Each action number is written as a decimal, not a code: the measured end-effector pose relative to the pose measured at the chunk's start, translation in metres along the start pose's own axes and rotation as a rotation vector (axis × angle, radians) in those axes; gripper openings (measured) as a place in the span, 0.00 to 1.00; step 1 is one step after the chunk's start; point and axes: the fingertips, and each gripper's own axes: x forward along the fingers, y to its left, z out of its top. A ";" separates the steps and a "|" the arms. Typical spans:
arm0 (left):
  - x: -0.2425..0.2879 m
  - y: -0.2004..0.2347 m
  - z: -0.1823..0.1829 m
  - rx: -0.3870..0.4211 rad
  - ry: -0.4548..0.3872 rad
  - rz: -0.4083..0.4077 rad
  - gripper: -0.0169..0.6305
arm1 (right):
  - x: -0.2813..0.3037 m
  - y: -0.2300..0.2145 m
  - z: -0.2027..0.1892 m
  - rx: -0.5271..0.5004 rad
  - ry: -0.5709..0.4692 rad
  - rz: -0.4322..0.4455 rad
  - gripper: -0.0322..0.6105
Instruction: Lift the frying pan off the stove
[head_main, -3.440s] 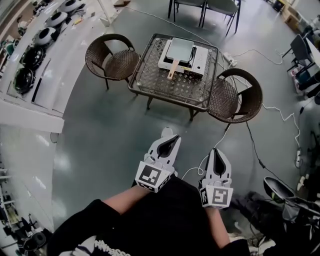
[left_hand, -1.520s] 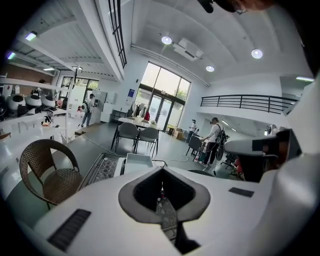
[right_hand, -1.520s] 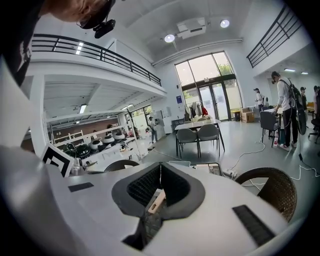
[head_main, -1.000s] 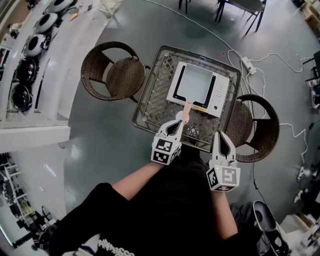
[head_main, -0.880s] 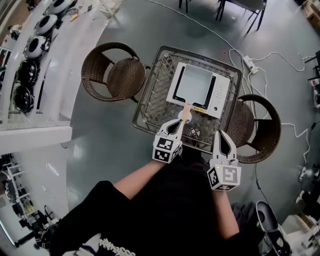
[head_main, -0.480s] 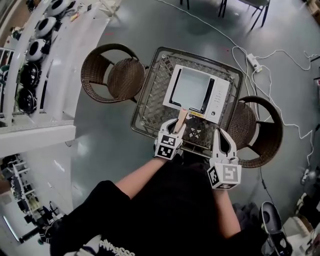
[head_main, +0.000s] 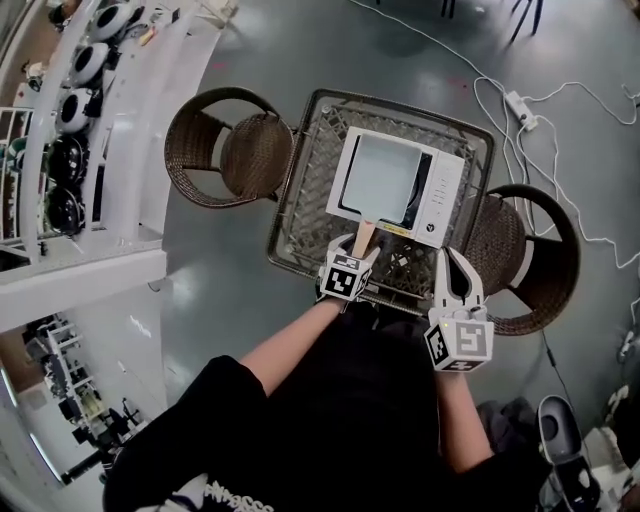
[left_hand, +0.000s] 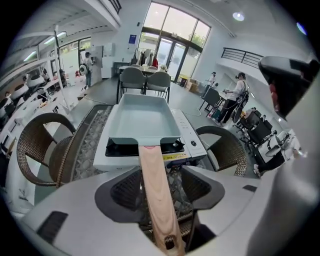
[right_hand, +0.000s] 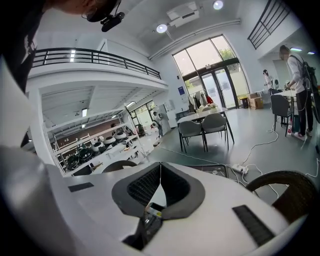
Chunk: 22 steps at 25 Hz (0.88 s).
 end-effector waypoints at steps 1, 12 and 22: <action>0.005 0.000 -0.002 0.003 0.023 0.001 0.42 | 0.001 -0.003 0.000 0.005 0.000 -0.004 0.10; 0.040 0.012 -0.019 -0.064 0.178 0.012 0.45 | 0.010 -0.035 0.002 0.026 0.021 -0.042 0.10; 0.056 0.000 -0.015 -0.151 0.270 -0.061 0.37 | 0.023 -0.062 0.005 0.064 0.030 -0.073 0.10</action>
